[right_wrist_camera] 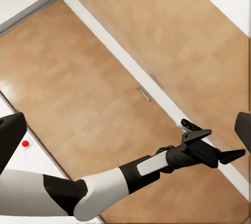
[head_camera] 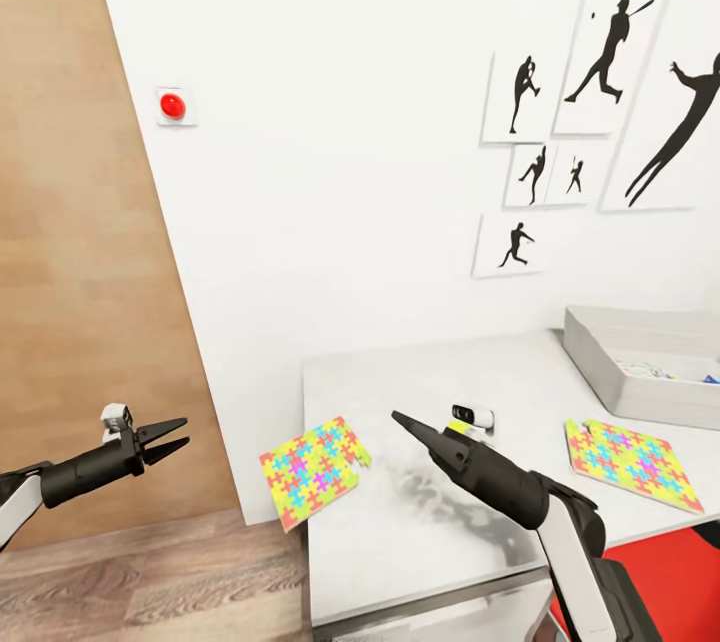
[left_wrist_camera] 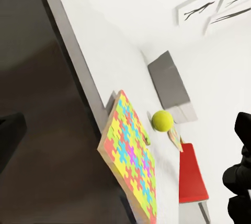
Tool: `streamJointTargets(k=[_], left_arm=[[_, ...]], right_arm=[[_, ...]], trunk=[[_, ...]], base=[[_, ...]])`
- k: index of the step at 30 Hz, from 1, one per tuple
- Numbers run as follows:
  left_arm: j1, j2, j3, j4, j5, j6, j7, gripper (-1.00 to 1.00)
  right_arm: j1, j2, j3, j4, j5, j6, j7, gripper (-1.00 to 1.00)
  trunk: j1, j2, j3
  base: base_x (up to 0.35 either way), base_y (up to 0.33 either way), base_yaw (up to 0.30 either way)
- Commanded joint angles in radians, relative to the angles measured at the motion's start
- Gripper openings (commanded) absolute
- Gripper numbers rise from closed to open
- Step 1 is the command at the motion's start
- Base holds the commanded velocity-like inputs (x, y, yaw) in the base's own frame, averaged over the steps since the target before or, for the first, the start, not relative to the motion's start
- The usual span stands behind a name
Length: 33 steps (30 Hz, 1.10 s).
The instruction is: Put all the toys in the child's room - the three board games (two on the bed and one on the table), the two jigsaw puzzles on the table, and the tennis ball on the table - inside the toy box on the table in the child's room.
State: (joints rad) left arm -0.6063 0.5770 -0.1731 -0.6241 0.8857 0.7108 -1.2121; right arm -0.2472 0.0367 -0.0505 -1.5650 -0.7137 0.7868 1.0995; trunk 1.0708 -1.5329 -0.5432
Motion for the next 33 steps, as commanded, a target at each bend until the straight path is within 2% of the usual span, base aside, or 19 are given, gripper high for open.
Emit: streamJointTargets(k=[1,6,11,14,21,29,33], left_arm=[[-0.001,0.001,-0.005,0.001,0.009,0.009,-0.001,1.0],[-0.001,-0.003,-0.004,0.021,0.012,0.015,-0.002,1.0],[-0.001,-0.009,0.0,0.062,0.018,0.022,-0.003,1.0],[-0.001,-0.011,0.002,0.085,0.02,0.025,-0.003,1.0],[-0.001,-0.036,0.024,0.1,0.021,0.063,-0.003,1.0],[-0.001,-0.066,0.027,0.111,0.021,0.077,-0.003,1.0],[-0.001,-0.081,0.029,0.145,0.039,0.083,-0.004,1.0]], right_arm=[[-0.001,0.001,0.0,0.0,-0.002,0.007,-0.002,1.0],[-0.001,0.003,0.009,-0.002,-0.001,0.034,-0.07,1.0],[-0.001,0.006,0.031,-0.003,0.0,0.111,-0.194,1.0],[-0.001,0.006,0.034,-0.003,0.0,0.124,-0.221,1.0],[-0.001,0.005,0.034,-0.003,0.0,0.13,-0.234,1.0],[-0.001,0.005,0.034,-0.003,0.0,0.129,-0.234,1.0],[-0.001,0.005,0.033,-0.003,0.0,0.128,-0.234,1.0]], trunk=[[0.004,-0.008,-0.004],[0.023,-0.043,-0.02],[0.042,-0.078,-0.036],[0.054,-0.099,-0.045],[0.081,-0.148,-0.067],[0.111,-0.204,-0.092],[0.127,-0.232,-0.105]], base=[[0.0,0.0,0.0],[0.0,0.0,0.0],[0.0,0.0,0.0],[0.0,0.0,0.0],[0.0,0.0,0.0],[0.0,0.0,0.0],[0.0,0.0,0.0]])
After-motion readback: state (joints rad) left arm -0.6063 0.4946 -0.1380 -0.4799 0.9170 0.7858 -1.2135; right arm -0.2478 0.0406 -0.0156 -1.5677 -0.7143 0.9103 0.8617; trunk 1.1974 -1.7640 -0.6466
